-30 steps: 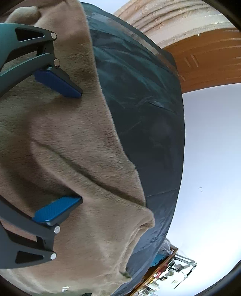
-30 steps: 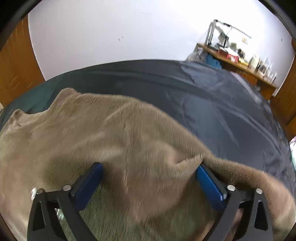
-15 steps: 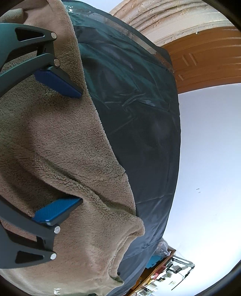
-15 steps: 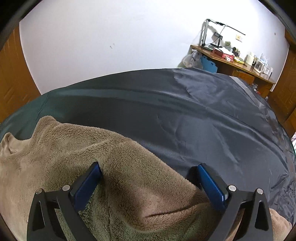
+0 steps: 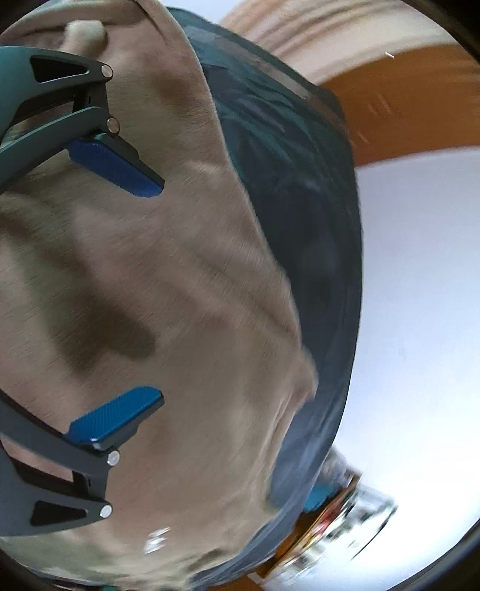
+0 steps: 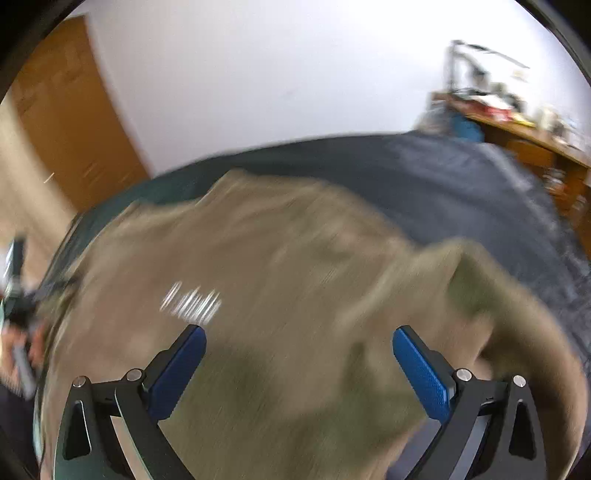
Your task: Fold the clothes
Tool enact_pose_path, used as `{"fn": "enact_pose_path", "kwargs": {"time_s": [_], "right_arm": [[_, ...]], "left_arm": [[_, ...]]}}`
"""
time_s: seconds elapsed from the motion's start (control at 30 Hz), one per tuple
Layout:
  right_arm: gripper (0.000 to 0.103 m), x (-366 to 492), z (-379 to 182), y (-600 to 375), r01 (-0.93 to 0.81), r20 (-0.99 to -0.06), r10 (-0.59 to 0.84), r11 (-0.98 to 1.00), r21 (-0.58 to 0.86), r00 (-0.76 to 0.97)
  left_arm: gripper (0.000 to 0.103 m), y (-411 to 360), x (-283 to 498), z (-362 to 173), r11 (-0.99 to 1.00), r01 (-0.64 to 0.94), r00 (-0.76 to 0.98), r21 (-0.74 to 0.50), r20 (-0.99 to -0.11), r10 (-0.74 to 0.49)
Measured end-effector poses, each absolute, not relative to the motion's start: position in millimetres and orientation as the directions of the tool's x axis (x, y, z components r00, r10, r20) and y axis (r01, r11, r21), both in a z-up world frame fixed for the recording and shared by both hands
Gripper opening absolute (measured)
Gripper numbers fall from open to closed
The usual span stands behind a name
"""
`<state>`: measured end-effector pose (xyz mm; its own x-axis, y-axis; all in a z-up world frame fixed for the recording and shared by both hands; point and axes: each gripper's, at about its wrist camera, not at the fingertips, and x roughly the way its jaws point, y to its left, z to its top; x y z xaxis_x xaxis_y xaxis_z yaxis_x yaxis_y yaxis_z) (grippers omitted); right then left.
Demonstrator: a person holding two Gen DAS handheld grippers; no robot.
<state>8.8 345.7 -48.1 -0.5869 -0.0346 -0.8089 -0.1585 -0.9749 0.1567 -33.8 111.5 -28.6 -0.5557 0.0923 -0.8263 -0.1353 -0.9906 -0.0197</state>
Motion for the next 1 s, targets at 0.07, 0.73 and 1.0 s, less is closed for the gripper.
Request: {"fn": "enact_pose_path", "kwargs": {"time_s": [0.07, 0.73, 1.0], "right_arm": [[0.103, 36.1, -52.2, 315.9, -0.061, -0.820, -0.060, -0.992, 0.115, -0.570], [0.103, 108.5, -100.9, 275.0, 0.111, -0.817, -0.052, -0.994, -0.014, -0.575], [0.103, 136.2, -86.1, 299.5, 0.023, -0.773, -0.055, -0.998, 0.052, -0.632]], "left_arm": [[0.103, 121.6, -11.7, -28.2, -0.982, -0.187, -0.561, -0.001, -0.821, 0.108], [0.103, 199.8, 39.0, -40.0, -0.964, -0.262, -0.494, -0.056, -0.850, 0.184], [0.103, 267.0, 35.7, -36.7, -0.954, -0.294, -0.559, -0.048, -0.801, 0.213]]}}
